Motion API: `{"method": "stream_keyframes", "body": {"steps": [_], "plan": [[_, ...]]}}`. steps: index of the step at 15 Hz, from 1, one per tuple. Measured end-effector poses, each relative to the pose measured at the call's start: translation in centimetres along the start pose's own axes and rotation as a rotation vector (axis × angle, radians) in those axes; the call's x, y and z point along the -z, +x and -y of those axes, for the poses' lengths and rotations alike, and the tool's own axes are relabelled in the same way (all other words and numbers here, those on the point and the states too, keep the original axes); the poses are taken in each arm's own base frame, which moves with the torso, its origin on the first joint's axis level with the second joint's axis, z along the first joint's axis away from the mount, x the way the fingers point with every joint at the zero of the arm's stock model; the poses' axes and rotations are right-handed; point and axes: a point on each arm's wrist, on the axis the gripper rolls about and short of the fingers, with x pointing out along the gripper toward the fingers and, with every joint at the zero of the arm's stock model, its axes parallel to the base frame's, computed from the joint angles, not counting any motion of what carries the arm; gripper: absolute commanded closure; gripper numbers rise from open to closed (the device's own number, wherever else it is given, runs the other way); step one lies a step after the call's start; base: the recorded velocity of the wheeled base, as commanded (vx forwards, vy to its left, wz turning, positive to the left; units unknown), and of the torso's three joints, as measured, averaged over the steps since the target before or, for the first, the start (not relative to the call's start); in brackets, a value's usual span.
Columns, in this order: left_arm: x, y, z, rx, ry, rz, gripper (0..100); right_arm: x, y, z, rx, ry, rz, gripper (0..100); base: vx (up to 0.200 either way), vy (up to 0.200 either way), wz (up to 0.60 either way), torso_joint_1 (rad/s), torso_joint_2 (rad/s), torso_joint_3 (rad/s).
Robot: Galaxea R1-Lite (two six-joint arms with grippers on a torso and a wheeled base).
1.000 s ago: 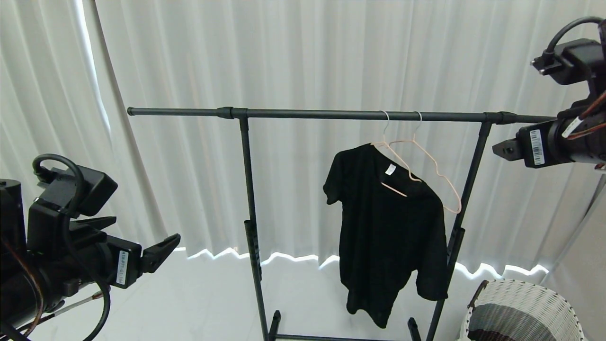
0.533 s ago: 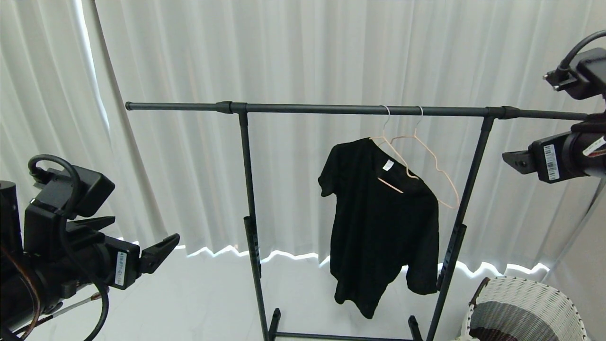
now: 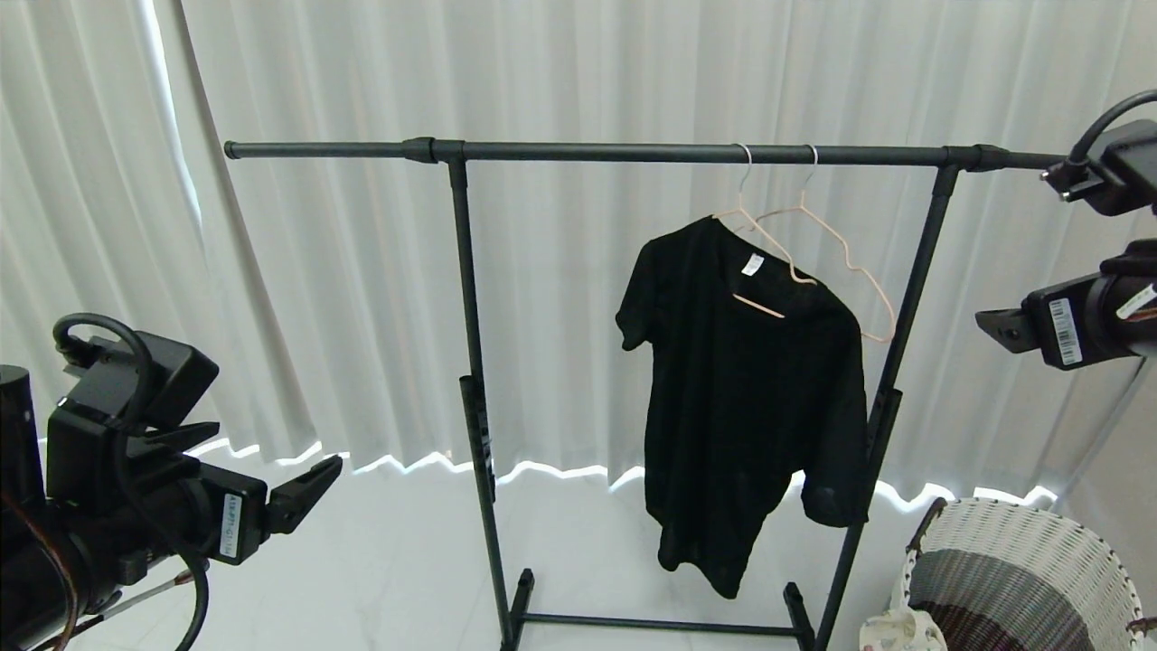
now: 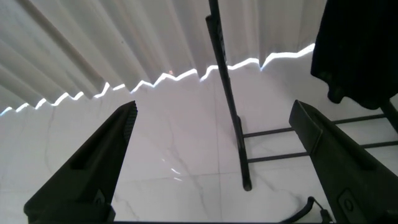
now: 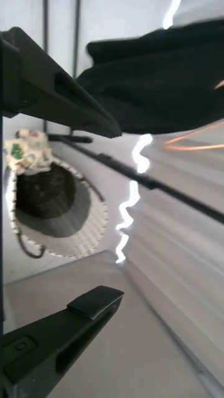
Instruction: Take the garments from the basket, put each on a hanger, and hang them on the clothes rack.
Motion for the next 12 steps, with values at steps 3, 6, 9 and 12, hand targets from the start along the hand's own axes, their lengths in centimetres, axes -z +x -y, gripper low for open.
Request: {"method": "stream_keyframes", "body": {"steps": [3, 6, 9, 12], "plan": [[0.2, -0.3, 0.0, -0.001, 0.001, 0.003, 0, 1.1, 0.6, 0.4, 0.029, -0.045, -0.040, 0, 0.000, 0.000, 0.00, -0.180, 0.47, 0.286], [0.5, -0.4, 0.1, 0.002, 0.042, -0.003, 0, 2.0, 0.6, 0.7, 0.041, -0.056, -0.064, 0, 0.000, 0.000, 0.00, -0.160, 0.45, 0.297], [1.0, -0.7, 0.1, 0.004, 0.058, -0.006, 0, 3.5, 0.4, 0.8, 0.046, -0.080, -0.094, 0, 0.000, 0.000, 0.00, -0.072, 0.25, 0.168], [1.6, -1.0, 0.4, 0.018, 0.064, -0.015, 0, 4.6, -0.1, 1.0, 0.044, -0.093, -0.106, 0, 0.000, -0.200, 0.00, -0.012, 0.05, 0.035]]}}
